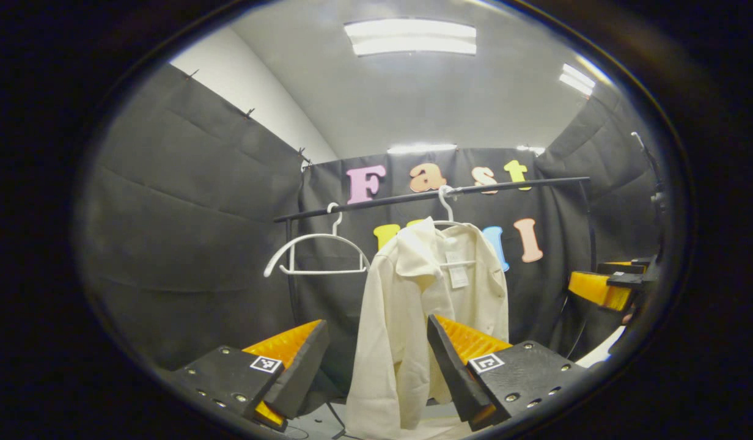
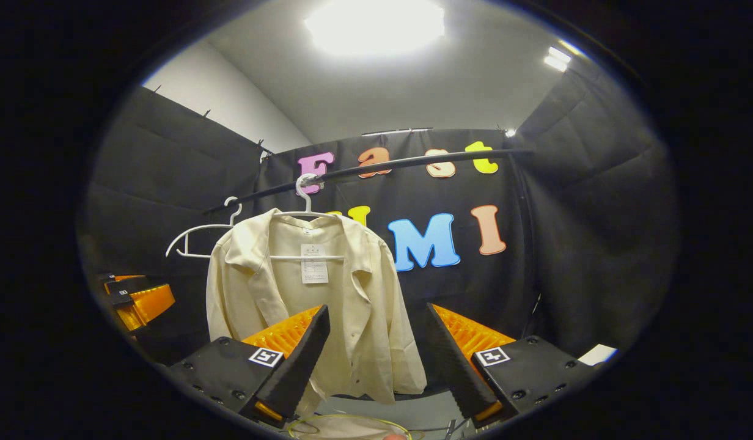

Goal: Grasp the clothes on the hanger with both hands and then place them into the laundry hamper below.

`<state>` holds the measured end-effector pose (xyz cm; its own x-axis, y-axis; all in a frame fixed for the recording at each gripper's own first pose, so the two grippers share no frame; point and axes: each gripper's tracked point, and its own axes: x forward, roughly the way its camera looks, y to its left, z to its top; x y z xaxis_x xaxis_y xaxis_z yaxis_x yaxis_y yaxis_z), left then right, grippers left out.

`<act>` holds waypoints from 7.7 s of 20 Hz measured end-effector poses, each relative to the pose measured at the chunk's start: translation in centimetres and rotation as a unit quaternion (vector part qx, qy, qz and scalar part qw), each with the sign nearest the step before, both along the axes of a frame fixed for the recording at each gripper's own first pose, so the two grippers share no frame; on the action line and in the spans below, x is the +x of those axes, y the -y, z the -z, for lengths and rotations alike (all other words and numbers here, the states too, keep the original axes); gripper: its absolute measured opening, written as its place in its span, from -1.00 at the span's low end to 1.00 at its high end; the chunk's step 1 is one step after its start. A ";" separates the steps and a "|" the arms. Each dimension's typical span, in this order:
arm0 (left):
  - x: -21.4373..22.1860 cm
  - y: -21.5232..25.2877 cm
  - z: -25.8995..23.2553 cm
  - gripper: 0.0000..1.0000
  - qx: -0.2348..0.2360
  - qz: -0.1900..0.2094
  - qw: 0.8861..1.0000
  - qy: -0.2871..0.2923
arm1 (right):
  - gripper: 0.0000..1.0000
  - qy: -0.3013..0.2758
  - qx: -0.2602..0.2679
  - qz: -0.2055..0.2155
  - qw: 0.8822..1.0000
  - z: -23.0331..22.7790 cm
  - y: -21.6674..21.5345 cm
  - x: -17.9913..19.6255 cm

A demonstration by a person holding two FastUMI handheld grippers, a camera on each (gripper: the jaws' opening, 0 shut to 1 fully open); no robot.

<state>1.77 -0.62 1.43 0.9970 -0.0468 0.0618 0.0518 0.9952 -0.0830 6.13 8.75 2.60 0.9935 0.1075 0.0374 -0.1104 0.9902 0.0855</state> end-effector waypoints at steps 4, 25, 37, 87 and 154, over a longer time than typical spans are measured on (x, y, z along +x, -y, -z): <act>3.0 2.5 -0.1 0.89 -0.005 -0.008 1.000 -0.002 | 0.96 0.009 0.000 -0.036 0.999 -0.3 -1.0 3.6; 18.2 8.9 1.2 0.87 0.033 -0.090 0.995 -0.018 | 0.95 0.009 0.021 -0.126 0.992 0.7 -4.8 19.8; 21.7 8.0 2.1 0.86 0.059 -0.154 0.986 -0.041 | 0.95 -0.024 -0.012 -0.088 0.996 3.0 -5.7 25.3; 24.0 -4.6 -7.8 -0.99 0.084 -0.111 0.990 0.035 | -0.92 0.086 -0.057 -0.075 0.992 -2.0 -0.5 37.2; 12.0 10.2 4.4 -0.99 -0.099 0.167 0.980 -0.047 | -0.92 -0.222 0.157 -0.279 0.921 10.4 -9.3 6.3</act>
<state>13.80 -10.79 -2.99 0.9300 -0.3673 0.0107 0.3542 0.8884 -0.2921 12.40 18.09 -7.84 0.7122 0.6586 -0.2430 -0.4797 0.7093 0.5165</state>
